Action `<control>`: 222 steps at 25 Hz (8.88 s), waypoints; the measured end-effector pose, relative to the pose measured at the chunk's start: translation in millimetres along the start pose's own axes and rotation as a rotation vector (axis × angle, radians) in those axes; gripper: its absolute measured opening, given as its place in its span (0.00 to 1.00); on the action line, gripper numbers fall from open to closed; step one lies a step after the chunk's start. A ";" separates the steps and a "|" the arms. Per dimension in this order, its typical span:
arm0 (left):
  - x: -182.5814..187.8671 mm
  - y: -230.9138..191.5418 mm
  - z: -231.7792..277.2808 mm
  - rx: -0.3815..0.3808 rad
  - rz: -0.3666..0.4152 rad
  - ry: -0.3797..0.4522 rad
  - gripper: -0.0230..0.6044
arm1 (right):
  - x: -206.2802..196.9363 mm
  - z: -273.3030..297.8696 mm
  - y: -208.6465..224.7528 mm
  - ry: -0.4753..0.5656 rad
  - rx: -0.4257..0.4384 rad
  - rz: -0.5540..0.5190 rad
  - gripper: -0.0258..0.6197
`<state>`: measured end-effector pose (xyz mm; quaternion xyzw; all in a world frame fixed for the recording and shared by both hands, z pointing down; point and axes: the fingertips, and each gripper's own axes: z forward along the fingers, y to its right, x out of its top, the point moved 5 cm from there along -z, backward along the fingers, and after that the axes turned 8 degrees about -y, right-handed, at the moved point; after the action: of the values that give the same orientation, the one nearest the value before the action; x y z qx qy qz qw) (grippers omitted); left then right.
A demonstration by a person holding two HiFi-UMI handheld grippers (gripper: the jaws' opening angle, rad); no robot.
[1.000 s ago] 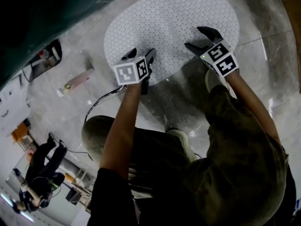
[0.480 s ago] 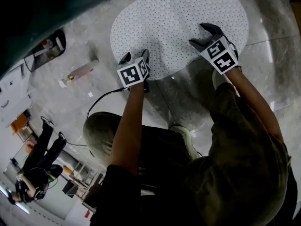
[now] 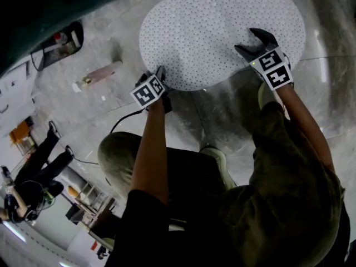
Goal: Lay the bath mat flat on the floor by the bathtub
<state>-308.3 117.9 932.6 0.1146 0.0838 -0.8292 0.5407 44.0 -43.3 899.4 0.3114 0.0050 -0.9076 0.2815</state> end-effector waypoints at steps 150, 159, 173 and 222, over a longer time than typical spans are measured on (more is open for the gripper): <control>45.8 -9.7 13.2 0.134 -0.076 0.020 0.23 | -21.4 -30.4 270.6 0.052 -0.316 0.343 0.27; 49.7 24.8 17.7 0.037 0.112 0.094 0.23 | -3.5 -34.8 237.0 0.115 -0.309 0.284 0.35; 47.9 30.2 6.6 0.059 0.025 0.214 0.19 | -33.8 -37.8 234.6 0.049 -0.299 0.265 0.22; 4.7 128.8 -318.3 -0.412 0.217 0.054 0.07 | -0.2 -285.1 -40.7 -0.153 -0.177 0.511 0.08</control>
<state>-160.5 145.8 623.8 0.0322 0.2527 -0.7284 0.6360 183.5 43.6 663.0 0.2074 -0.0159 -0.8242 0.5266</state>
